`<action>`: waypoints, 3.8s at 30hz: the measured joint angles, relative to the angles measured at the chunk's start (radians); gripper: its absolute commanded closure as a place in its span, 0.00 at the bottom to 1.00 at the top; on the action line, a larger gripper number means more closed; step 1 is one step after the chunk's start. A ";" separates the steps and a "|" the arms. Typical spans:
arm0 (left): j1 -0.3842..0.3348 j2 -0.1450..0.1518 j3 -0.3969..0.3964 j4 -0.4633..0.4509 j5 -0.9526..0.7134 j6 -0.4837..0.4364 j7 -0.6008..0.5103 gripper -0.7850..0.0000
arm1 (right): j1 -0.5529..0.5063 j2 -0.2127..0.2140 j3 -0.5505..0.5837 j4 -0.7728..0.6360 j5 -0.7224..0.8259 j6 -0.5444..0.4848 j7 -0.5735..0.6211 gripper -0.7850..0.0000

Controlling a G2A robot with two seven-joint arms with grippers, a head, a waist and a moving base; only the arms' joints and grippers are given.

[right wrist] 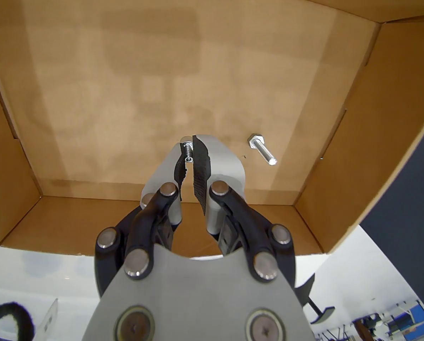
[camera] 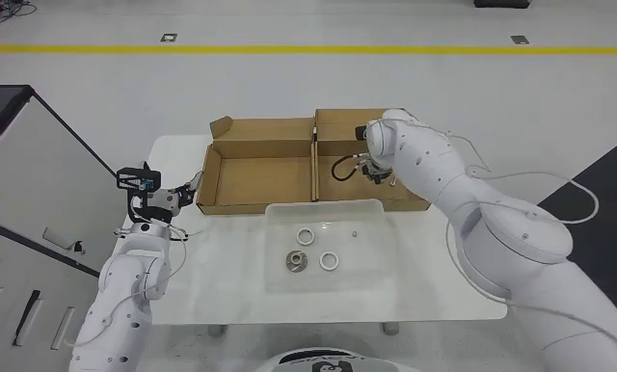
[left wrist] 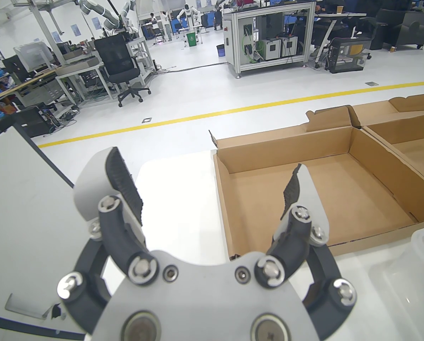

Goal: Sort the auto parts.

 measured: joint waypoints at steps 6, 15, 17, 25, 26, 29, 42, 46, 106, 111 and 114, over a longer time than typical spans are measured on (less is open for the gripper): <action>0.000 0.000 0.000 0.000 0.000 0.000 0.000 0.00 | 0.001 -0.044 0.004 0.080 -0.011 -0.028 -0.001 0.74; 0.000 0.000 0.000 0.000 0.000 0.000 0.000 0.00 | 0.018 -0.085 0.022 0.156 -0.020 -0.074 -0.009 0.60; 0.000 0.000 0.000 0.000 0.000 0.000 0.000 0.00 | 0.027 -0.090 0.028 0.167 -0.021 -0.089 -0.013 0.55; 0.000 0.000 0.000 0.000 0.000 0.000 0.000 0.00 | 0.082 -0.093 0.053 0.172 -0.034 -0.203 -0.028 0.00; 0.000 0.000 0.000 0.000 0.000 0.000 0.000 0.00 | 0.092 -0.092 0.055 0.168 -0.040 -0.229 -0.027 0.00; 0.000 0.000 0.000 0.000 0.000 0.000 0.000 0.00 | 0.111 -0.085 0.064 0.152 -0.046 -0.302 -0.017 0.00; 0.000 0.000 0.000 0.000 0.000 0.000 0.000 0.00 | 0.149 0.002 0.132 -0.036 -0.065 -0.499 0.029 0.00; 0.000 0.000 0.000 0.000 0.000 0.000 0.000 0.00 | 0.135 0.054 0.172 -0.168 -0.076 -0.491 0.060 0.00; 0.000 0.000 0.000 0.000 0.000 0.000 0.000 0.00 | -0.217 0.509 0.248 -1.294 -0.046 -0.619 0.383 0.00; 0.000 0.000 0.000 0.000 0.000 0.000 0.000 0.00 | -0.221 0.509 0.245 -1.290 -0.052 -0.619 0.378 0.00; 0.000 0.000 0.000 0.000 0.000 0.000 0.000 0.00 | -0.234 0.501 0.216 -1.273 -0.104 -0.633 0.366 0.00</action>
